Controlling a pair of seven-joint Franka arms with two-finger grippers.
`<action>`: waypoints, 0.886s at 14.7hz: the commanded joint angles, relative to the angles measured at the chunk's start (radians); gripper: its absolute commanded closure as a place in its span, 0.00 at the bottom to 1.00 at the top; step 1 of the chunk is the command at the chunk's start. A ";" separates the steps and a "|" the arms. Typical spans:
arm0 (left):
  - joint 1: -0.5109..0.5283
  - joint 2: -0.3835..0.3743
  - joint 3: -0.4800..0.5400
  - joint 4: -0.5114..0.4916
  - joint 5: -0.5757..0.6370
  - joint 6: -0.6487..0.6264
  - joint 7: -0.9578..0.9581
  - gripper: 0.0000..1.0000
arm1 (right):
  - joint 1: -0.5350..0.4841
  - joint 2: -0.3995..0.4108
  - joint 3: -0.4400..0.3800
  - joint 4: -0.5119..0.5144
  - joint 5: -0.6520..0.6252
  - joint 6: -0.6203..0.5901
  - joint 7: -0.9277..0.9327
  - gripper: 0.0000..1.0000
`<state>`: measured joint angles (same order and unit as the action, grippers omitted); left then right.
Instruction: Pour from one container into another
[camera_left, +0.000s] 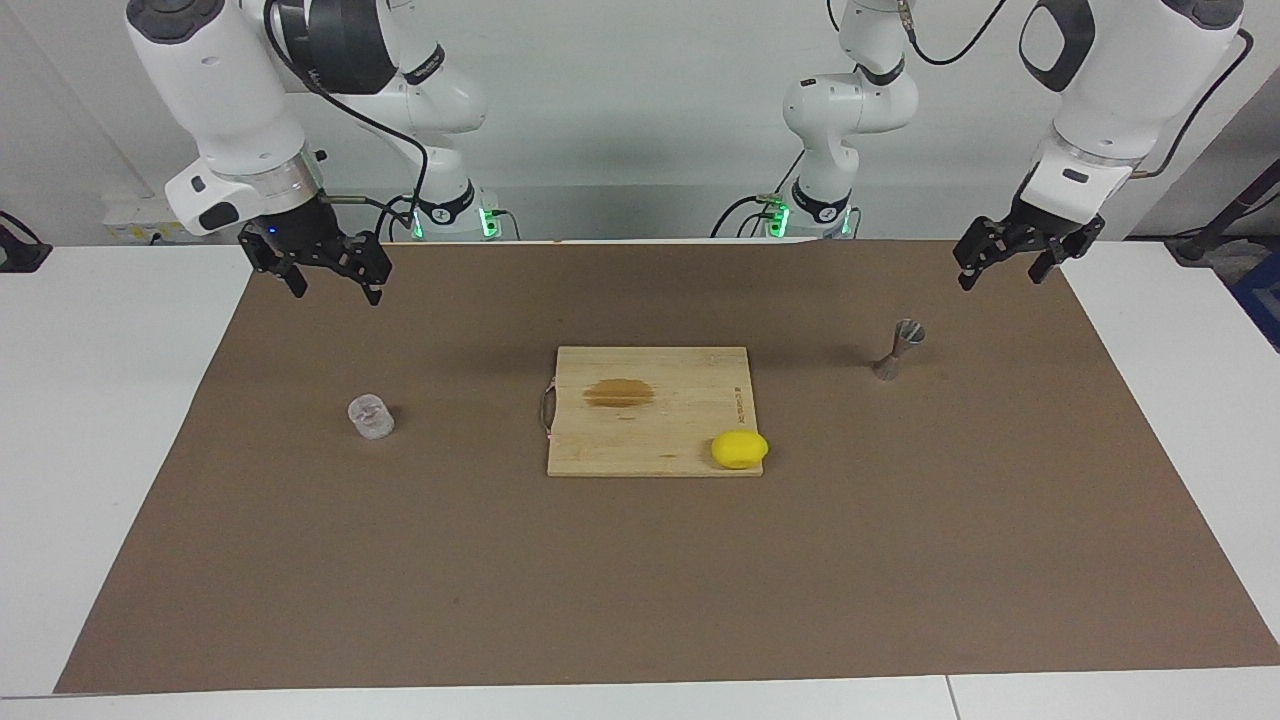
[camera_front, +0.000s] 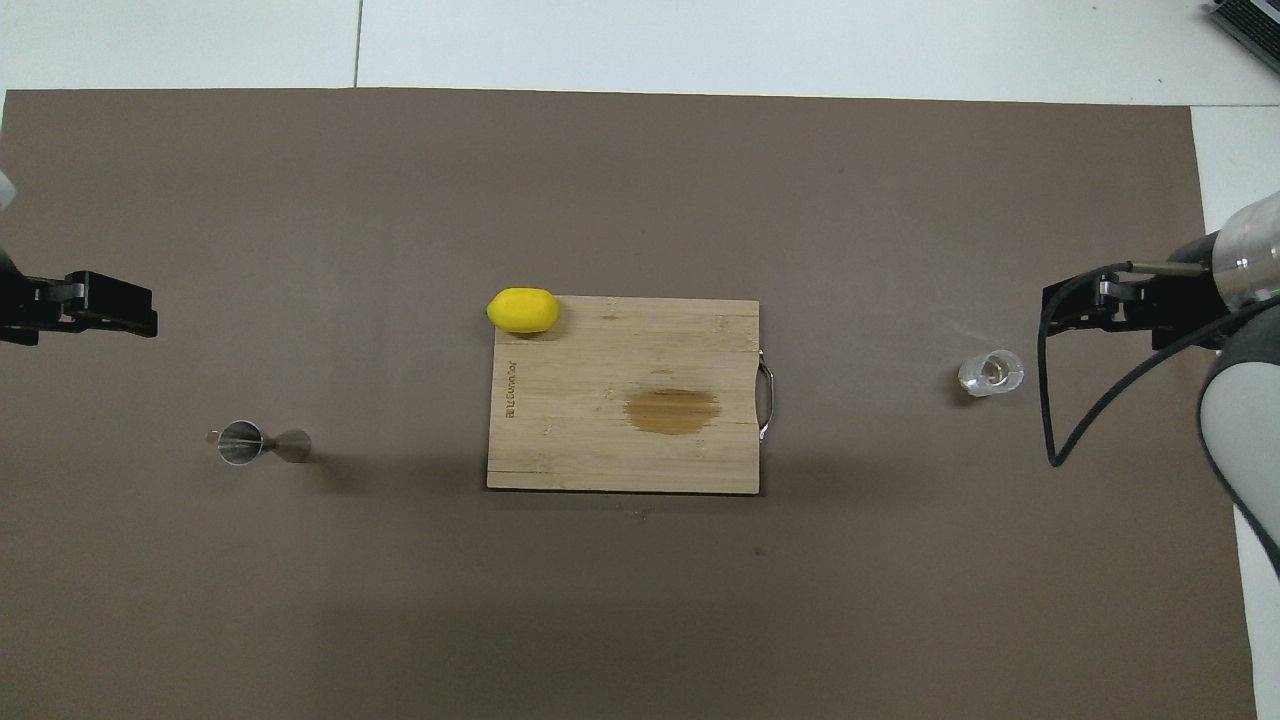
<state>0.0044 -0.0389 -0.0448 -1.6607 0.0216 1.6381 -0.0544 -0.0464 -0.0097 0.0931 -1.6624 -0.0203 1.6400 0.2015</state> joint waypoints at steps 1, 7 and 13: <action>-0.012 -0.019 0.008 -0.019 -0.006 0.011 -0.007 0.00 | -0.015 -0.009 0.004 0.000 0.028 -0.014 -0.028 0.00; -0.009 -0.019 0.008 -0.019 -0.006 0.012 -0.007 0.00 | -0.015 -0.009 0.004 0.000 0.028 -0.014 -0.028 0.00; -0.004 -0.021 0.008 -0.022 -0.006 0.012 0.002 0.00 | -0.015 -0.009 0.004 0.000 0.028 -0.014 -0.028 0.00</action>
<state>0.0044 -0.0389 -0.0443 -1.6607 0.0216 1.6381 -0.0544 -0.0464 -0.0097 0.0931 -1.6624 -0.0203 1.6400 0.2015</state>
